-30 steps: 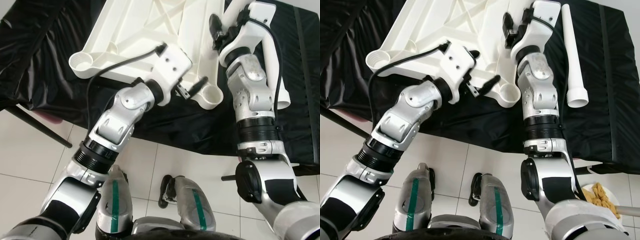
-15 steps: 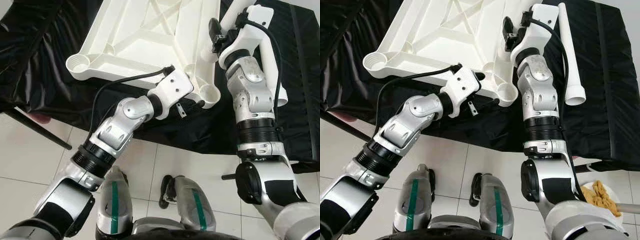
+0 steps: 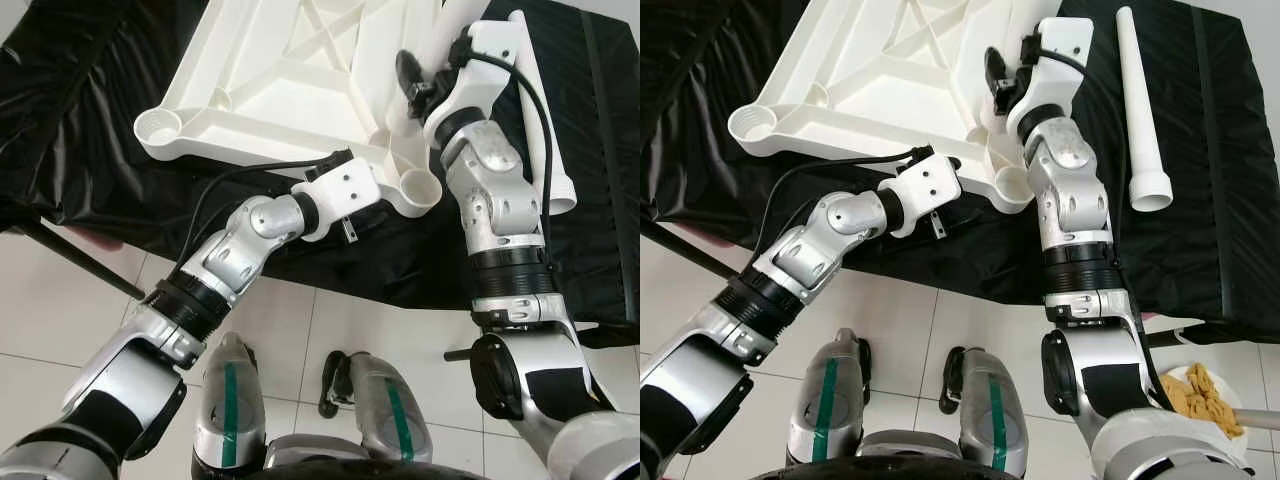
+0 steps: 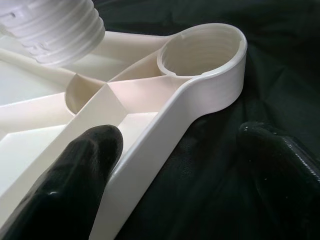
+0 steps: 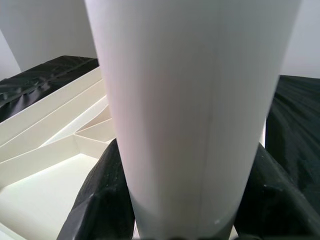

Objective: Building children table

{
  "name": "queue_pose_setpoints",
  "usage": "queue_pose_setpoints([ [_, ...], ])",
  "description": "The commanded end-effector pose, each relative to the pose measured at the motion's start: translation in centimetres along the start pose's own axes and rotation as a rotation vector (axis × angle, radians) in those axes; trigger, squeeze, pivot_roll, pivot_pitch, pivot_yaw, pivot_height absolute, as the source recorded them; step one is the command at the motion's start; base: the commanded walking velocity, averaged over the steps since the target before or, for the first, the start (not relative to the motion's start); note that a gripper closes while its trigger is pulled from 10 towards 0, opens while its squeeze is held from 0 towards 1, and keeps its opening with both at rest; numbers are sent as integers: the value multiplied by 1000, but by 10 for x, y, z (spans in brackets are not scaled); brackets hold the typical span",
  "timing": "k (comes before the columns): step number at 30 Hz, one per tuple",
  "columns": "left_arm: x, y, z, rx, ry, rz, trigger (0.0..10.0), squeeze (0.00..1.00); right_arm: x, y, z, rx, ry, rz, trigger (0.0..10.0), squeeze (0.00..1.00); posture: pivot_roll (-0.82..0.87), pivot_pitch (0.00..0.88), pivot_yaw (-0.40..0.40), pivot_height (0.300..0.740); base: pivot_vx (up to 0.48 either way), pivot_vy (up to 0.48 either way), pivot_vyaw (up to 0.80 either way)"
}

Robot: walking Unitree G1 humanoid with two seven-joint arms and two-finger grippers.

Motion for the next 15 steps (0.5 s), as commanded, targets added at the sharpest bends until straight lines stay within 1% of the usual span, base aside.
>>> queue_pose_setpoints([
  [1, -2, 3, -11, -88, 25, 11, 10000, 0, 4, -2, -4, -10, -15, -9, 10000, 0, 98, 30, -57, 740, 0, 0, 0],
  [5, -6, 8, -8, -88, 43, 32, 10000, 0, 4, -2, -5, -12, -15, -5, 10000, 0, 93, 25, -52, 740, 0, 0, 0],
  [7, -10, 12, -3, -74, 59, 67, 10000, 0, 3, -3, -4, -10, -15, -1, 10000, 0, 88, 20, -48, 740, 0, 0, 0],
  [10, -13, 14, 1, -65, 62, 87, 10000, 0, 2, -4, -3, -9, -15, 2, 10000, 0, 88, 20, -48, 740, 0, 0, 0],
  [12, -20, 17, 10, -33, 51, 128, 10000, 0, 1, -5, -3, -11, -14, 9, 10000, 0, 83, 19, -44, 740, 0, 0, 0],
  [15, -21, 19, 15, -22, 51, 138, 10000, 0, 0, -6, -3, -14, -12, 13, 10000, 0, 78, 15, -40, 740, 0, 0, 0],
])
Point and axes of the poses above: a point about 5 cm out from each wrist's last joint towards the gripper, its own y axis pointing out of the wrist towards the gripper, its own x axis along the axis of the wrist's last joint, z = x × y, the point moved 6 cm from there along y, pointing out of the wrist towards the gripper, and after that the axes turned 11 degrees about y, right-handed, at the moved point
